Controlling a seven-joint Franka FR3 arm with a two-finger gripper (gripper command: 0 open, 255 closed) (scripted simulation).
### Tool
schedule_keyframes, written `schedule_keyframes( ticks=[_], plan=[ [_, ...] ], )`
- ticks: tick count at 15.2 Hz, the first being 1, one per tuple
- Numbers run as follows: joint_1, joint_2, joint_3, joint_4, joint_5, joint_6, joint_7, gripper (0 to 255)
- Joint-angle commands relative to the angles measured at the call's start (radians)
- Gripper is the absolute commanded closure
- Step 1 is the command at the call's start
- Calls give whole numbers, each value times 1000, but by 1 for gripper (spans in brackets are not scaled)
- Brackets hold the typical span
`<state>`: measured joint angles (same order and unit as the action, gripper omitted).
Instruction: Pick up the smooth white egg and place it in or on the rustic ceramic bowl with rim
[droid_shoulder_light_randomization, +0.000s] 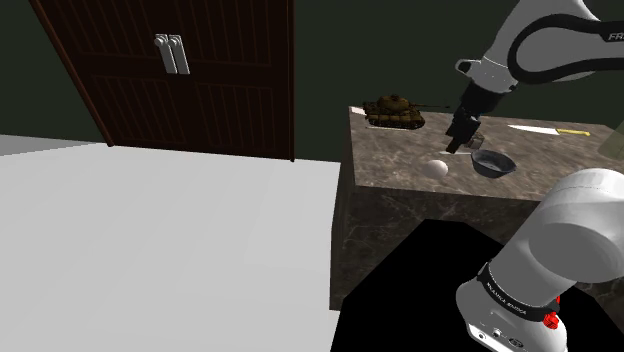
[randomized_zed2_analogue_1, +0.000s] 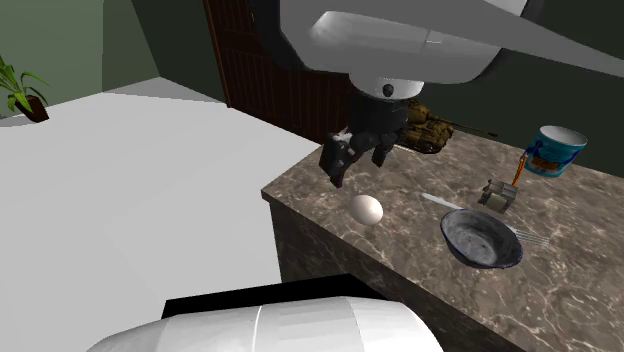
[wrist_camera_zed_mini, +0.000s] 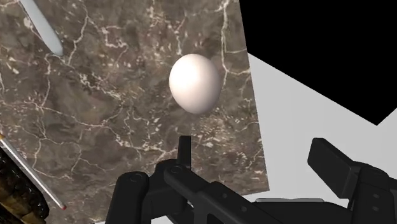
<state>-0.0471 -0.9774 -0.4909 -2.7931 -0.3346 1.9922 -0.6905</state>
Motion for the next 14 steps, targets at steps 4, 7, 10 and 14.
schedule_keyframes(
  ticks=[4, 7, 10, 14],
  plan=[
    [10, 113, -205, -49, -71, 190, -170, 0],
    [38, 187, -299, -56, -90, 283, -238, 0],
    [54, 229, -326, -74, -98, 343, -239, 0],
    [78, 284, -361, -93, -104, 419, -242, 0]
  ],
)
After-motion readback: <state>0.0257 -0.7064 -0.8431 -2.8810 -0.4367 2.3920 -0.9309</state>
